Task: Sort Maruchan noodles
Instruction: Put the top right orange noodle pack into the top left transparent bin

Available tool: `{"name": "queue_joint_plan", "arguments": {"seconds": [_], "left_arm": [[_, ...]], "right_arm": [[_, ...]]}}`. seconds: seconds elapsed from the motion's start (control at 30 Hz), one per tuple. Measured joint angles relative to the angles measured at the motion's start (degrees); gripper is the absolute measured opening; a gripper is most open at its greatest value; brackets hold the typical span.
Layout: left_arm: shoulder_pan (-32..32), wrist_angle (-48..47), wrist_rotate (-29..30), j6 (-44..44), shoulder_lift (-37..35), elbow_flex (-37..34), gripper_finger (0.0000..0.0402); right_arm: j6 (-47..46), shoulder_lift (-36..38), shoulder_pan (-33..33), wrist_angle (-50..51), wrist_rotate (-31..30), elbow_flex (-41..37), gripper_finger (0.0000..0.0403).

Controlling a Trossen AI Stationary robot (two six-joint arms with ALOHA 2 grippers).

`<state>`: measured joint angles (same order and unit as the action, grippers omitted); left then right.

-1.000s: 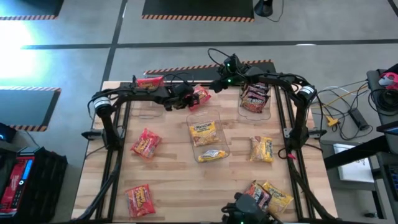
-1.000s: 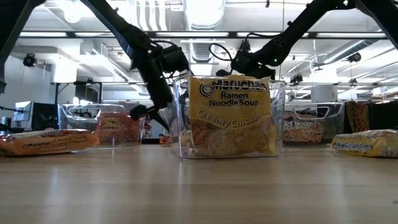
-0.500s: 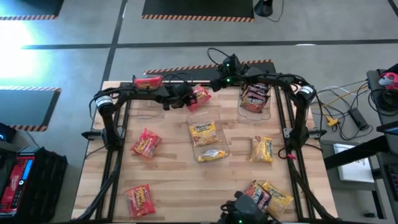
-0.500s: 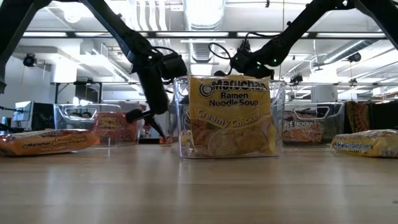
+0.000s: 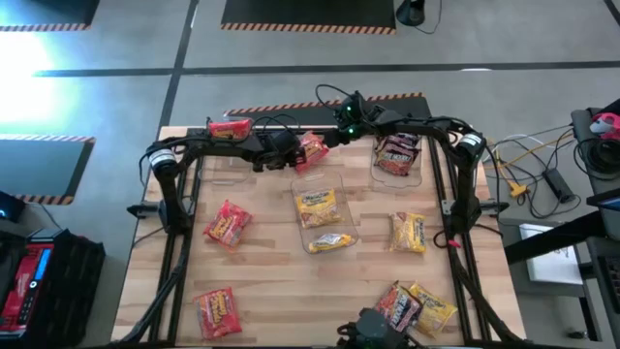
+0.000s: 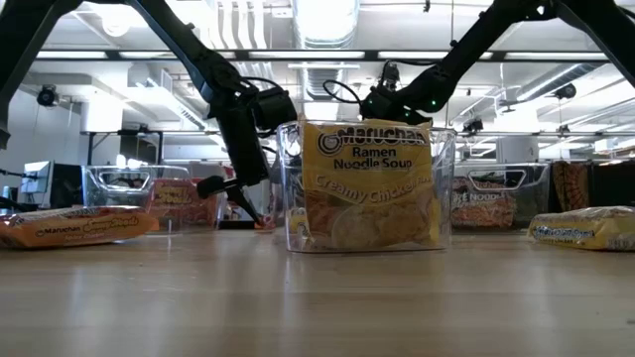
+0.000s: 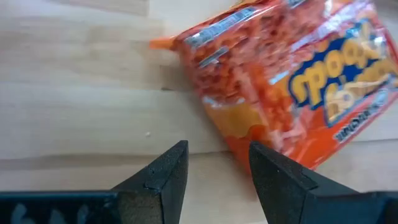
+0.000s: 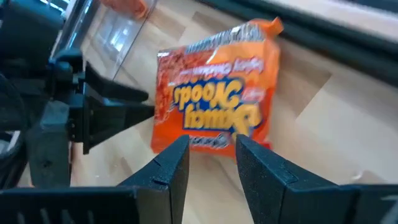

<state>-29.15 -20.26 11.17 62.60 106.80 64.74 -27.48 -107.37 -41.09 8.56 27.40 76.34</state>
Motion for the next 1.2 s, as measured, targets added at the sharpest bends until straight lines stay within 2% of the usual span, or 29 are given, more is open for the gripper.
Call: {"name": "queue_joint_plan", "arguments": {"seconds": [0.23,0.4,0.6,0.8,1.03,1.2], "left_arm": [[-1.94,1.19,0.59,-11.04,0.11,5.77,0.0152],[-4.49,-0.24,2.85,-20.75,3.11,11.4,0.0152],[-6.92,-9.26,1.66,-27.1,10.55,20.22,0.0152],[-6.76,-15.2,2.68,-32.92,14.61,28.01,0.0152],[-6.78,-18.95,2.63,-33.87,14.97,27.72,0.0152],[-5.87,-18.96,-1.81,-33.41,14.82,26.91,0.0152]], "right_arm": [[-0.58,-0.35,2.39,1.72,0.09,0.0,0.0117],[-0.45,-0.98,2.93,1.84,2.05,-0.02,0.0117],[-1.12,-2.83,3.07,2.38,4.64,-0.11,0.0118],[-1.15,-4.52,3.07,4.39,6.94,0.02,0.0118],[-0.93,-5.29,2.91,4.34,6.99,0.04,0.0118],[1.52,-5.29,2.94,3.97,1.05,0.09,0.0118]]}}
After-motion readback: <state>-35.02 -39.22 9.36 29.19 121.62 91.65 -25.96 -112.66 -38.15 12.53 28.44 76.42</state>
